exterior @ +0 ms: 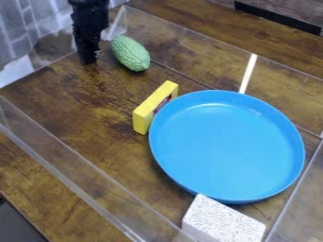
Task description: Put the yellow block in the blue tray
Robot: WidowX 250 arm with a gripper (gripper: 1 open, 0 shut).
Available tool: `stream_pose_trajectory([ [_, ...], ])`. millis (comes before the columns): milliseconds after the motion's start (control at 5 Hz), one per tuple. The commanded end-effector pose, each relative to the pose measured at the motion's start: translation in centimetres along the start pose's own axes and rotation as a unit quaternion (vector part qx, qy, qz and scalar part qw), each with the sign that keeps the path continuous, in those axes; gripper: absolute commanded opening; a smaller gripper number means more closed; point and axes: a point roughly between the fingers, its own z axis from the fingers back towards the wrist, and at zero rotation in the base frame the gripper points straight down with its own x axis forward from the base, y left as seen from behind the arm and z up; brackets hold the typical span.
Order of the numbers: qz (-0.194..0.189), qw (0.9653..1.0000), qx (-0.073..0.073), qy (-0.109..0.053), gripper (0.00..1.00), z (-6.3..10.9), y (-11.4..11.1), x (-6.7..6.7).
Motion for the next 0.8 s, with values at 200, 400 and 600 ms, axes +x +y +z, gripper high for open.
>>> stream_pose_trajectory([
  [200,-0.013,0.9996,0.024,-0.012,0.00,1.78,-0.29,0.79],
  [400,-0.016,0.9994,0.029,-0.014,0.00,1.97,-0.37,0.90],
  [600,-0.019,0.9992,0.033,-0.015,0.00,2.12,-0.50,1.04],
])
